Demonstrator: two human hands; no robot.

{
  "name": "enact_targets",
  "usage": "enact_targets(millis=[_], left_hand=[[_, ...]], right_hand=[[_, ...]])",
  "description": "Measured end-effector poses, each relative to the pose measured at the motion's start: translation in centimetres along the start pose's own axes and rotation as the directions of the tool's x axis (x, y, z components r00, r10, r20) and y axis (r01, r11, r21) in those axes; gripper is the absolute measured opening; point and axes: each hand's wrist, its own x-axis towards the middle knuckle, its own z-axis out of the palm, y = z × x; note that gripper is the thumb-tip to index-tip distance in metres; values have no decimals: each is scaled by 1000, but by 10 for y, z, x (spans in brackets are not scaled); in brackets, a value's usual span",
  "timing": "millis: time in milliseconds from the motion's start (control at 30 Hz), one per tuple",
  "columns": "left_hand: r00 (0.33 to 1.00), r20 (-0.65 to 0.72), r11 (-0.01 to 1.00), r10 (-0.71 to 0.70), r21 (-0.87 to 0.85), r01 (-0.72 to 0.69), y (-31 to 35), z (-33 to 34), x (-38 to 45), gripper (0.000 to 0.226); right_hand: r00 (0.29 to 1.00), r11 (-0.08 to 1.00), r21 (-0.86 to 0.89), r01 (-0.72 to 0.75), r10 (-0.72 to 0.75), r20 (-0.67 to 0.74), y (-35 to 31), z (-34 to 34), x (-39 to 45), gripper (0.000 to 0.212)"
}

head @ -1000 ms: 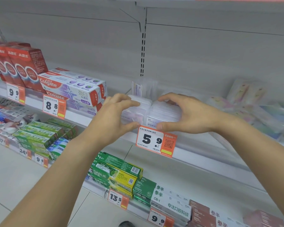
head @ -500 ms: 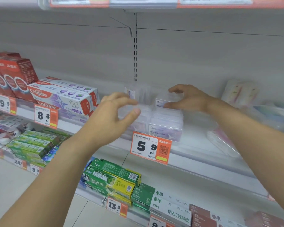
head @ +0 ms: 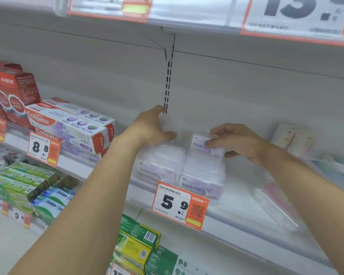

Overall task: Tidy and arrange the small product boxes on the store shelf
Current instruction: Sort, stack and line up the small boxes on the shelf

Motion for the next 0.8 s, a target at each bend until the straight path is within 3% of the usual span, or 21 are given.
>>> enact_targets(millis=[100, 200, 267, 333, 400, 467, 567, 667, 733, 800], left_hand=[[985, -165, 991, -43, -132, 21, -9, 5, 3, 64], [941, -305, 885, -143, -465, -16, -5, -4, 4, 61], [954, -211, 721, -214, -693, 9, 2, -11, 2, 61], [982, -52, 550, -181, -833, 57, 8, -15, -1, 61], [995, 33, 473, -90, -878, 72, 10, -14, -3, 60], [997, 54, 515, -57, -854, 76, 8, -14, -4, 54], [992, 79, 717, -102, -685, 128, 5, -15, -4, 59], [992, -89, 911, -88, -410, 44, 0, -10, -1, 72], [977, -213, 936, -2, -345, -74, -4, -7, 2, 66], [984, -174, 913, 23, -398, -92, -7, -5, 1, 47]], right_hand=[[1000, 997, -79, -2, 5, 29, -10, 1, -4, 45], [982, 987, -94, 132, -143, -125, -29, 5, -7, 44], [948, 964, -30, 265, -266, -174, -44, 13, -9, 40], [939, 938, 52, 343, -341, -44, -60, 25, -12, 45], [922, 922, 48, 385, -386, 17, -72, 34, -11, 52], [934, 929, 98, 357, -357, -25, -78, 35, -4, 51], [963, 950, 168, 263, -268, 3, -76, 31, 3, 47], [967, 964, 87, 253, -255, 9, -69, 31, 8, 48], [965, 965, 18, 262, -261, -12, -64, 33, 11, 47], [954, 950, -118, 290, -297, -44, -58, 35, 12, 45]])
